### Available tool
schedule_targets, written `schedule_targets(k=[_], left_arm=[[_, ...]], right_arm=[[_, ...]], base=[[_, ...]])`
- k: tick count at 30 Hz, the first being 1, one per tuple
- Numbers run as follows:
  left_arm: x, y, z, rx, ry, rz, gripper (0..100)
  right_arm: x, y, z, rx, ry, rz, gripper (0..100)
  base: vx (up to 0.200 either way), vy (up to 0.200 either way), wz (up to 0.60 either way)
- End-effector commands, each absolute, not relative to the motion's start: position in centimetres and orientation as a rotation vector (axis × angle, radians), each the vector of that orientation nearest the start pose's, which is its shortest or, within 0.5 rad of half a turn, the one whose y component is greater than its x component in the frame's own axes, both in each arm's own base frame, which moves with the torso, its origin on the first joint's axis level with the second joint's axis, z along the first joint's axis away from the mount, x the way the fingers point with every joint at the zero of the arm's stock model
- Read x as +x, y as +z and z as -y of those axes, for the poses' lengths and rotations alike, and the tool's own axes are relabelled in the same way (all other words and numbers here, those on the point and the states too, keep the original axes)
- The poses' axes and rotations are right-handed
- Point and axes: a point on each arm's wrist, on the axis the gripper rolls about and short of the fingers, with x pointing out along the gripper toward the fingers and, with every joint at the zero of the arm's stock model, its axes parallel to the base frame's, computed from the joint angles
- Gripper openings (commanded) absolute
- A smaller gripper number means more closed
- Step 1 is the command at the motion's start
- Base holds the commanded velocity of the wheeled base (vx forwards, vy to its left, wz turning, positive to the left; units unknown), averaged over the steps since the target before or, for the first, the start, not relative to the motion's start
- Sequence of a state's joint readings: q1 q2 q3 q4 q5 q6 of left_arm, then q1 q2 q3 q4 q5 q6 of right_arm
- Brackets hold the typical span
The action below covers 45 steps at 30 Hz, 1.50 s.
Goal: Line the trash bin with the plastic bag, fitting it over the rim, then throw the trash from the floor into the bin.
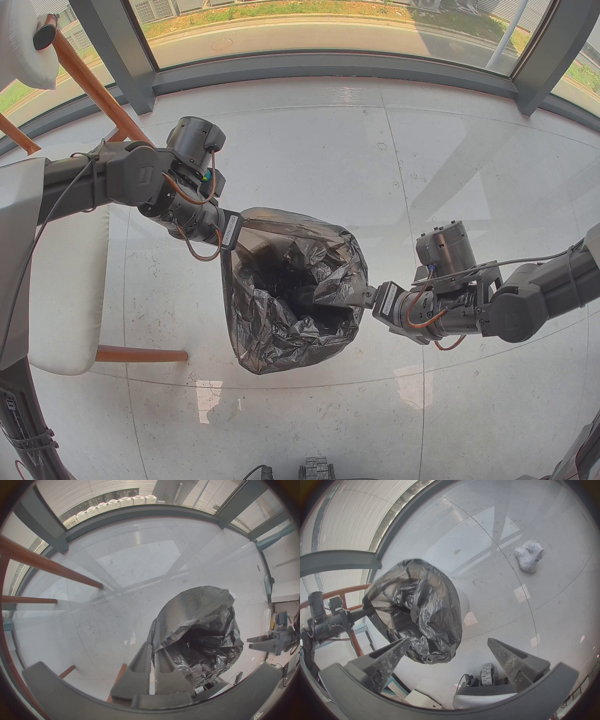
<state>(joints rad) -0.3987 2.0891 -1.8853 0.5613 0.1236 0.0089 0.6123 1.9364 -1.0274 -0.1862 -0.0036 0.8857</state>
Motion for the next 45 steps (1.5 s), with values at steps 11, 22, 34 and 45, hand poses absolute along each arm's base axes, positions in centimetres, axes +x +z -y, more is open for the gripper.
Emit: schedule_targets(k=[11, 22, 34, 45], left_arm=[[38.9, 23.2, 14.2, 0.257, -0.229, -0.728, 0], [39.9, 22.4, 14.6, 0.251, -0.239, -0.706, 100], [37.7, 20.0, 12.6, 0.307, -0.231, -0.886, 100], [38.7, 18.6, 13.3, 0.285, -0.230, -0.836, 100]], right_arm=[[28.2, 13.5, -19.1, 0.625, 0.236, -0.852, 100], [27.7, 14.0, -18.4, 0.632, 0.231, -0.841, 100], [27.3, 14.0, -18.1, 0.630, 0.228, -0.844, 100], [27.3, 13.9, -18.2, 0.628, 0.230, -0.847, 100]], base=[[0.000, 0.000, 0.00], [0.000, 0.000, 0.00], [0.000, 0.000, 0.00], [0.000, 0.000, 0.00]])
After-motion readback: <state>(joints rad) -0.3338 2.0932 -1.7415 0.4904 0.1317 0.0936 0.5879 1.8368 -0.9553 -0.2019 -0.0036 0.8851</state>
